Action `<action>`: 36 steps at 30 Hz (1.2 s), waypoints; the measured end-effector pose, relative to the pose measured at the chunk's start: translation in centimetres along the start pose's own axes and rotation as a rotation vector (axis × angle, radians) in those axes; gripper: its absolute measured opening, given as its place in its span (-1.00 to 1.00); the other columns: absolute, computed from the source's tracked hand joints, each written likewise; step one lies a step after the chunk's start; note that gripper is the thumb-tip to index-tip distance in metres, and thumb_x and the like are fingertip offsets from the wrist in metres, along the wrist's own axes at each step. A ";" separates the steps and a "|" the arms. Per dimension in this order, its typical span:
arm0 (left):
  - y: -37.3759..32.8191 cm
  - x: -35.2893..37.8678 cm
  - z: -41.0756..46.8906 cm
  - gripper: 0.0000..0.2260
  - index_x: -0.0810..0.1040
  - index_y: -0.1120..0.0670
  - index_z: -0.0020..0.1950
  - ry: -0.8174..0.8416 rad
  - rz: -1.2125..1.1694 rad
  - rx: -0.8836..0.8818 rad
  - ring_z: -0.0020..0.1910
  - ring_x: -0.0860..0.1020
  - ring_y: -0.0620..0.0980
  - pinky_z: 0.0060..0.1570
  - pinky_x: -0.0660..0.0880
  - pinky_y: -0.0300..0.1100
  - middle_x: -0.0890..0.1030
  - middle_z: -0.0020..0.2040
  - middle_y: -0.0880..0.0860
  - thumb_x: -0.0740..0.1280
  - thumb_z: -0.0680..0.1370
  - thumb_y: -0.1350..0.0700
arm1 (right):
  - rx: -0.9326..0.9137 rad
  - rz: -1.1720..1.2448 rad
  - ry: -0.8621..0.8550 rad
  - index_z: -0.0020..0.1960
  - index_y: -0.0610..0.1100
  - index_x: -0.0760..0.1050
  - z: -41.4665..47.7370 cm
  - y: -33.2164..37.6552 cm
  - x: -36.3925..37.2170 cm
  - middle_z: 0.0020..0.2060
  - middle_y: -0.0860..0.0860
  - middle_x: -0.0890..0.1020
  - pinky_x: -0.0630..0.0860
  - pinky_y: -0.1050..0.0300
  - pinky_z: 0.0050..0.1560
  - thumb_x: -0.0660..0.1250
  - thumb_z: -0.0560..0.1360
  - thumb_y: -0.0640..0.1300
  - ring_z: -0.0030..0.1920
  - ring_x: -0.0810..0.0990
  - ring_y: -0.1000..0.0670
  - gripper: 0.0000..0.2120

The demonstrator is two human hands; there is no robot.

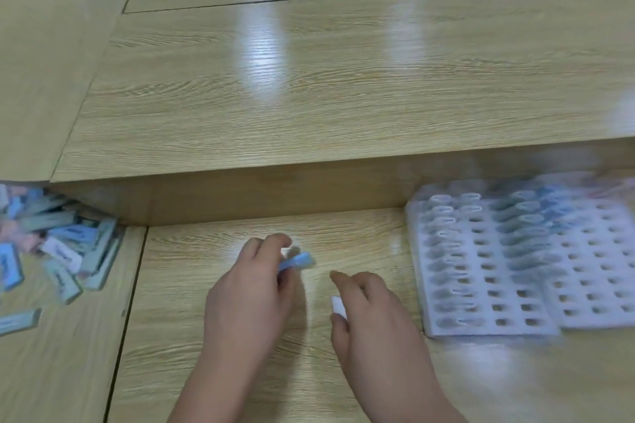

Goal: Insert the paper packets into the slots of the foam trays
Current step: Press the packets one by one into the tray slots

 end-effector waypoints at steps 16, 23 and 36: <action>-10.7 -0.2 -2.2 -0.74 0.67 -0.16 -0.08 0.052 -0.866 -0.015 -0.39 0.52 -0.09 -0.39 0.43 -0.21 0.59 -0.36 -0.06 0.31 0.38 -0.24 | 0.248 1.105 0.000 -0.23 0.05 0.67 -5.9 -10.7 -10.0 -0.32 -0.07 0.69 0.54 0.29 -0.29 0.61 0.25 -0.17 -0.37 0.62 0.04 -0.80; -14.6 2.0 -3.2 -0.87 0.67 -0.12 -0.08 0.119 -0.969 -0.023 -0.43 0.50 -0.01 -0.45 0.42 -0.27 0.60 -0.38 0.03 0.38 0.42 0.02 | 0.057 0.750 -0.473 -0.03 0.15 0.62 -5.6 -20.2 -16.2 -0.08 0.06 0.67 0.58 0.35 -0.05 0.49 0.38 -0.03 -0.10 0.69 0.11 -0.82; -16.8 4.7 -3.8 -0.89 0.68 -0.12 -0.11 0.104 -0.988 -0.100 -0.41 0.55 -0.01 -0.41 0.52 -0.25 0.64 -0.30 0.02 0.41 0.41 0.05 | -0.276 0.277 -0.443 0.04 0.00 0.60 -3.8 -19.6 -14.5 -0.03 0.19 0.60 0.53 0.26 -0.11 0.40 0.49 -0.18 -0.02 0.61 0.19 -0.84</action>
Point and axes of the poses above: each hand's wrist, its own z-axis towards the middle knuckle, its own x-axis out of the palm, y = z × x, the point moved 8 cm from there along z, towards the middle knuckle
